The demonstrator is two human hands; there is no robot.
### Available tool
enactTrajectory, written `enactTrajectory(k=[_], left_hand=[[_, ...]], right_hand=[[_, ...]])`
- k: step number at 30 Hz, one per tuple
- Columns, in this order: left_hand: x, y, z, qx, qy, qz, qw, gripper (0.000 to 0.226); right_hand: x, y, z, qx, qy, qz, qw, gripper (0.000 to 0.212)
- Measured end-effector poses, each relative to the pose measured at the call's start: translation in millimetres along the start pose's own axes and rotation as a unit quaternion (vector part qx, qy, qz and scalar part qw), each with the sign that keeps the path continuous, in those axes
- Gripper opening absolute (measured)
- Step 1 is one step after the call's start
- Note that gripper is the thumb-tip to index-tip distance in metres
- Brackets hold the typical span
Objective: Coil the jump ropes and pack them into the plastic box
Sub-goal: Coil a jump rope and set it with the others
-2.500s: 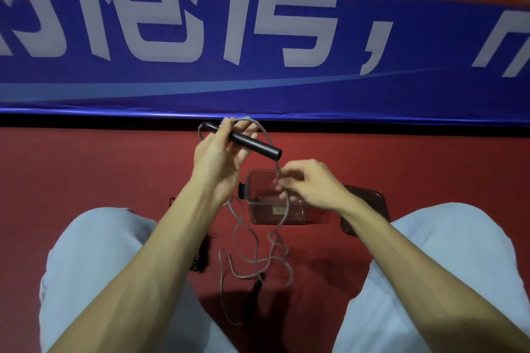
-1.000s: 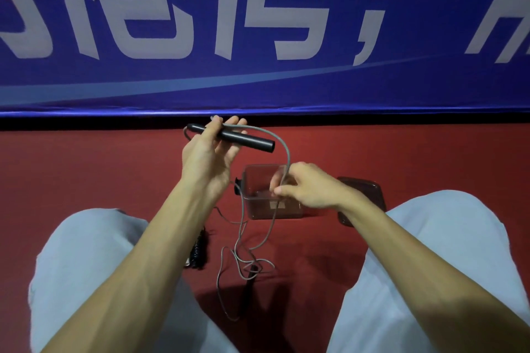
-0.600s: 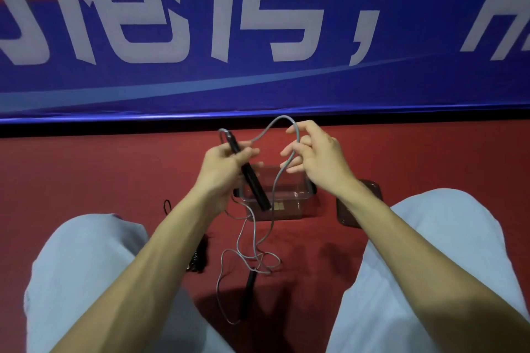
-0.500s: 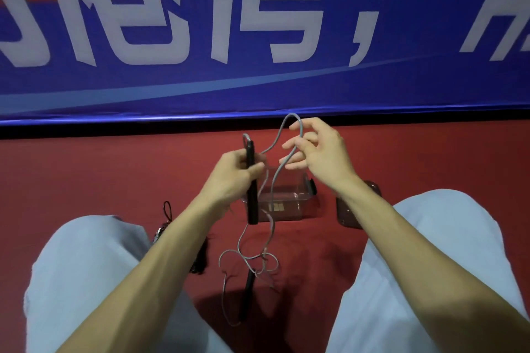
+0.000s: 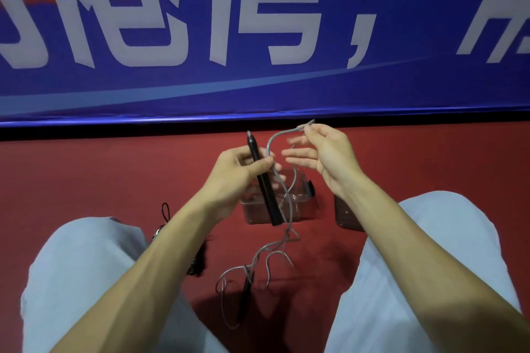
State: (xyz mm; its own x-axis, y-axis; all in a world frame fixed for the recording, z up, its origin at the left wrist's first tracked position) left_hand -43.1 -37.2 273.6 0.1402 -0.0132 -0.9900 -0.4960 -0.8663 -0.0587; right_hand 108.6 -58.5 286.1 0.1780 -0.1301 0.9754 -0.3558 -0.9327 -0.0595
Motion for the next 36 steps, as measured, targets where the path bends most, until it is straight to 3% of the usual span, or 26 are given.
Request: enactTrajectory(k=[5, 10, 12, 14, 19, 23, 27, 32, 36], left_hand=[[-11, -3, 22, -0.076, 0.163, -0.020, 0.983, 0.005], [-11, -1, 46, -0.154, 0.297, -0.027, 0.942, 0.004], [-12, -1, 51, -0.166, 0.341, -0.035, 0.925, 0.005], [-12, -1, 57, -0.178, 0.370, -0.043, 0.911, 0.008], [-11, -2, 65, -0.192, 0.328, -0.060, 0.923, 0.008], [-9, -5, 60, -0.187, 0.197, -0.054, 0.961, 0.007], [-2, -8, 52, -0.166, 0.028, -0.010, 0.986, 0.011], [8, -9, 18, -0.017, -0.169, 0.008, 0.985, 0.017], [21, 1, -11, 0.107, -0.157, 0.048, 0.981, 0.017]], right_hand=[[-23, 6, -23, 0.109, 0.161, -0.053, 0.980, 0.017], [-46, 27, -51, 0.276, 0.307, -0.076, 0.907, 0.036], [-55, 37, -58, 0.328, 0.338, -0.086, 0.878, 0.030], [-61, 40, -62, 0.350, 0.335, -0.089, 0.870, 0.015], [-51, 23, -51, 0.252, 0.270, -0.073, 0.926, 0.018], [-30, 9, -34, 0.142, 0.219, -0.024, 0.965, 0.026], [-3, 5, -20, 0.082, 0.140, 0.026, 0.986, 0.028], [8, 0, -6, 0.048, -0.017, 0.024, 0.998, 0.022], [6, -2, 1, 0.029, -0.125, 0.002, 0.992, 0.020]])
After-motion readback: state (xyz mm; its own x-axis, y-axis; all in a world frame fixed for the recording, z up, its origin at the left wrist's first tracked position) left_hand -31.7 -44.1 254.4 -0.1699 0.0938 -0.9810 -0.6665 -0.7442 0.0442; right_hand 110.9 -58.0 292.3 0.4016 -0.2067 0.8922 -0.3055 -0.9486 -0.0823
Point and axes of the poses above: each hand's wrist, its own y-axis away from the middle knuckle, its own z-axis out of the back of the hand, x = y × z, the point moved 10 cm from there along -y, towards the middle knuckle
